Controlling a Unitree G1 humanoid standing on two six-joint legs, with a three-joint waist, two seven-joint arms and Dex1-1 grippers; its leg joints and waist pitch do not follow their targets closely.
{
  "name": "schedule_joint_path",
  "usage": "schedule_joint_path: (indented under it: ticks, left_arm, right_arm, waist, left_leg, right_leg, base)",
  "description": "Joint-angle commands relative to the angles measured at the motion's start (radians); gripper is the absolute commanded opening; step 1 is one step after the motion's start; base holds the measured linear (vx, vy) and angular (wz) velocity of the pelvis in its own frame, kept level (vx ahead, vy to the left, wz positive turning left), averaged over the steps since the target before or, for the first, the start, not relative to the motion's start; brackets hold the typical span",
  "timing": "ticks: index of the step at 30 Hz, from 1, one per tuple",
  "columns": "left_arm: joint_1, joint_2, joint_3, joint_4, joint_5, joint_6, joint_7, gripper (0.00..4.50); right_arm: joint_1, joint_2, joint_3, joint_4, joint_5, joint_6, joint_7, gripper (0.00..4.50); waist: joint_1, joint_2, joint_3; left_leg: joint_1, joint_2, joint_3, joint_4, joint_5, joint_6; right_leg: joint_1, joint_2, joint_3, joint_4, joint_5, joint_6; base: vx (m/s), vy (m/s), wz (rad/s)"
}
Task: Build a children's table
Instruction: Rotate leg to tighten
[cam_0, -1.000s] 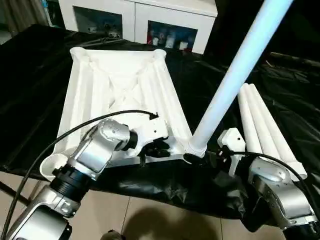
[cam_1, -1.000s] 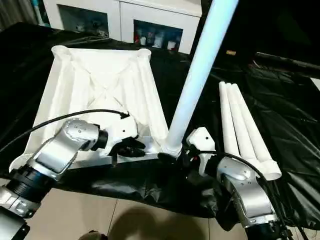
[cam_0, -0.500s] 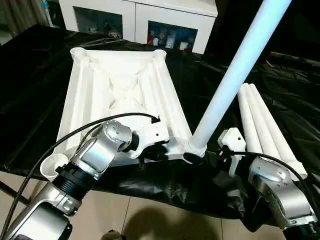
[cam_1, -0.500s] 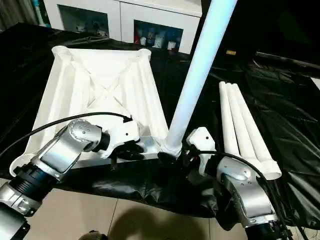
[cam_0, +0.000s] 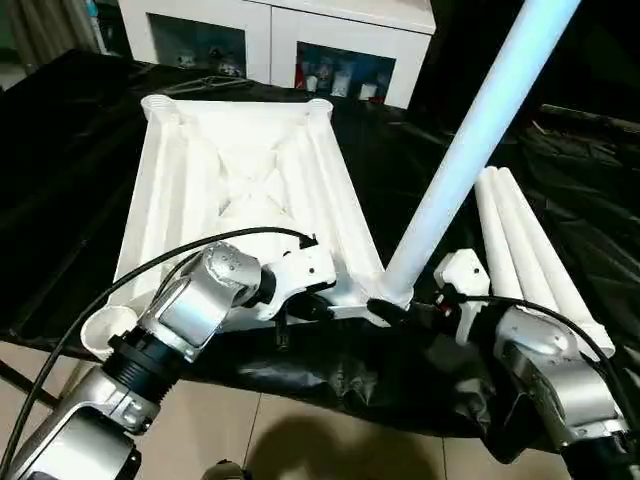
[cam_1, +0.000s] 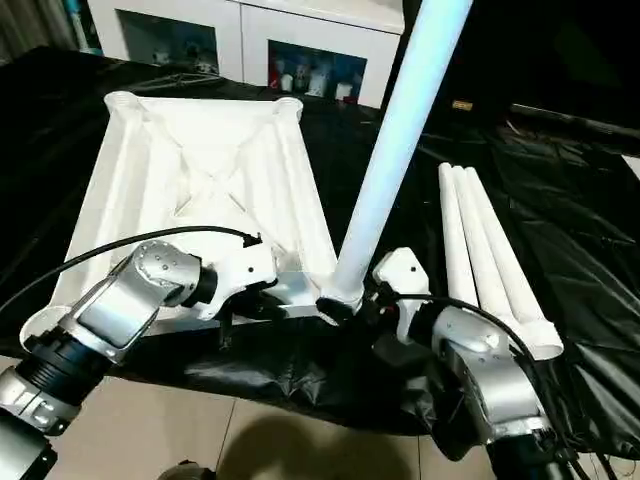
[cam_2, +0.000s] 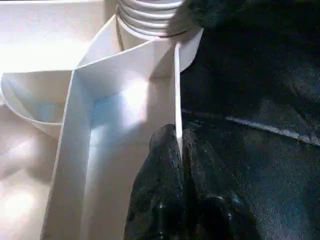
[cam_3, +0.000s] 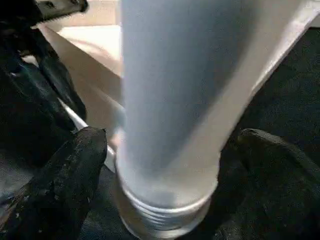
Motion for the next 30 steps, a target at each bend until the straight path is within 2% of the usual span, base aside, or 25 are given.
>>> schedule_joint_path:
  ticks: [1, 6, 7, 9, 12, 15, 16, 19, 22, 25, 26, 28, 29, 30]
  left_arm:
    - [0.007, 0.004, 0.006, -0.021, -0.002, 0.008, -0.008, 0.0]
    - [0.007, 0.006, 0.005, -0.02, -0.005, 0.008, -0.005, 0.0]
    - [0.006, 0.006, 0.005, -0.019, -0.007, 0.008, -0.004, 0.0]
    - [0.004, 0.009, 0.004, -0.02, -0.01, 0.009, -0.004, 0.0]
    - [0.004, 0.012, 0.004, -0.023, -0.011, 0.01, -0.004, 0.0]
    - [0.002, 0.012, 0.003, -0.022, -0.013, 0.011, -0.003, 0.0]
    - [0.002, 0.012, 0.003, -0.021, -0.014, 0.011, -0.003, 0.0]
    - [0.001, 0.012, 0.003, -0.021, -0.016, 0.012, -0.005, 0.0]
    - [0.004, 0.011, 0.004, -0.02, -0.02, 0.012, -0.006, 0.0]
    - [0.007, 0.001, 0.015, -0.014, -0.029, 0.011, 0.006, 0.0]
    - [0.007, -0.016, 0.026, -0.003, -0.036, 0.01, 0.023, 0.0]
    - [0.002, -0.037, 0.04, 0.015, -0.042, 0.016, 0.049, 0.0]
    - [-0.018, -0.091, 0.064, 0.077, -0.039, 0.012, 0.121, 0.0]
    - [-0.026, -0.106, 0.069, 0.096, -0.036, 0.01, 0.143, 0.0]
  right_arm:
    - [-0.013, -0.004, -0.01, 0.018, -0.008, -0.013, -0.005, 4.22]
    - [-0.017, -0.01, -0.005, 0.031, -0.014, -0.018, 0.003, 4.01]
    - [-0.018, -0.01, -0.006, 0.034, -0.014, -0.019, 0.004, 3.74]
    - [-0.022, -0.007, -0.008, 0.041, -0.013, -0.019, 0.007, 3.69]
    - [-0.021, -0.004, -0.006, 0.049, -0.015, -0.024, 0.013, 3.27]
    - [-0.02, -0.003, -0.003, 0.053, -0.016, -0.026, 0.015, 3.2]
    - [-0.019, -0.002, -0.003, 0.055, -0.017, -0.026, 0.015, 2.99]
    - [-0.017, -0.001, -0.003, 0.058, -0.015, -0.025, 0.017, 2.85]
    - [-0.009, 0.016, -0.012, 0.076, -0.002, -0.014, 0.009, 2.73]
    - [-0.007, 0.034, -0.023, 0.094, 0.004, 0.002, -0.017, 2.72]
    - [-0.009, 0.051, -0.029, 0.118, -0.002, 0.005, -0.048, 2.71]
    - [-0.013, 0.069, -0.035, 0.142, -0.008, 0.004, -0.082, 2.7]
    - [-0.031, 0.12, -0.049, 0.201, -0.027, 0.001, -0.177, 2.68]
    - [-0.037, 0.135, -0.054, 0.217, -0.031, 0.0, -0.204, 2.68]
  waist:
    - [-0.002, 0.012, -0.057]
    - [-0.001, 0.01, -0.055]
    - [-0.001, 0.01, -0.055]
    - [-0.002, 0.011, -0.054]
    - [-0.002, 0.011, -0.053]
    - [-0.003, 0.013, -0.052]
    - [-0.003, 0.013, -0.05]
    - [-0.003, 0.013, -0.05]
    - [-0.005, 0.014, -0.045]
    - [-0.008, 0.015, -0.041]
    - [-0.01, 0.017, -0.036]
    - [-0.014, 0.016, -0.036]
    - [-0.016, 0.018, -0.032]
    - [-0.02, 0.017, -0.031]
  left_leg:
    - [0.019, 0.062, -0.02, -0.075, -0.067, 0.06]
    - [0.018, 0.062, -0.02, -0.075, -0.068, 0.064]
    - [0.018, 0.062, -0.02, -0.076, -0.071, 0.064]
    - [0.018, 0.062, -0.02, -0.077, -0.084, 0.059]
    - [0.018, 0.062, -0.02, -0.078, -0.091, 0.054]
    - [0.018, 0.063, -0.021, -0.079, -0.095, 0.054]
    - [0.018, 0.062, -0.021, -0.079, -0.099, 0.052]
    - [0.019, 0.063, -0.021, -0.08, -0.107, 0.048]
    - [0.017, 0.062, -0.022, -0.082, -0.117, 0.045]
    - [0.018, 0.063, -0.022, -0.085, -0.143, 0.039]
    - [0.016, 0.062, -0.022, -0.087, -0.149, 0.034]
    - [0.017, 0.061, -0.023, -0.089, -0.168, 0.021]
    - [0.016, 0.061, -0.023, -0.091, -0.176, 0.016]
    - [0.02, 0.06, -0.024, -0.093, -0.21, 0.002]
  right_leg:
    - [0.041, -0.088, 0.05, -0.062, 0.064, -0.274]
    - [0.042, -0.089, 0.05, -0.063, 0.058, -0.269]
    - [0.041, -0.088, 0.05, -0.064, 0.052, -0.268]
    - [0.04, -0.089, 0.05, -0.066, 0.033, -0.264]
    - [0.04, -0.089, 0.051, -0.067, 0.024, -0.262]
    - [0.039, -0.088, 0.05, -0.068, 0.022, -0.261]
    - [0.038, -0.088, 0.051, -0.069, 0.017, -0.26]
    - [0.037, -0.089, 0.051, -0.07, 0.002, -0.258]
    - [0.035, -0.089, 0.052, -0.072, -0.011, -0.255]
    - [0.033, -0.091, 0.053, -0.08, -0.06, -0.25]
    - [0.031, -0.09, 0.053, -0.082, -0.079, -0.245]
    - [0.029, -0.091, 0.053, -0.086, -0.118, -0.241]
    - [0.027, -0.091, 0.053, -0.088, -0.136, -0.24]
    - [0.024, -0.092, 0.053, -0.095, -0.195, -0.232]
  base:
    - [0.0, 0.0, 0.0]
    - [0.0, 0.0, 0.0]
    - [0.0, 0.0, 0.0]
    - [0.0, 0.0, 0.0]
    - [0.0, 0.0, 0.0]
    - [0.0, 0.0, 0.0]
    - [0.0, 0.0, 0.0]
    - [0.0, 0.0, 0.0]
    - [0.0, 0.0, 0.0]
    - [0.0, 0.0, 0.0]
    - [0.0, 0.0, 0.0]
    - [0.0, 0.0, 0.0]
    - [0.0, 0.0, 0.0]
    - [0.0, 0.0, 0.0]
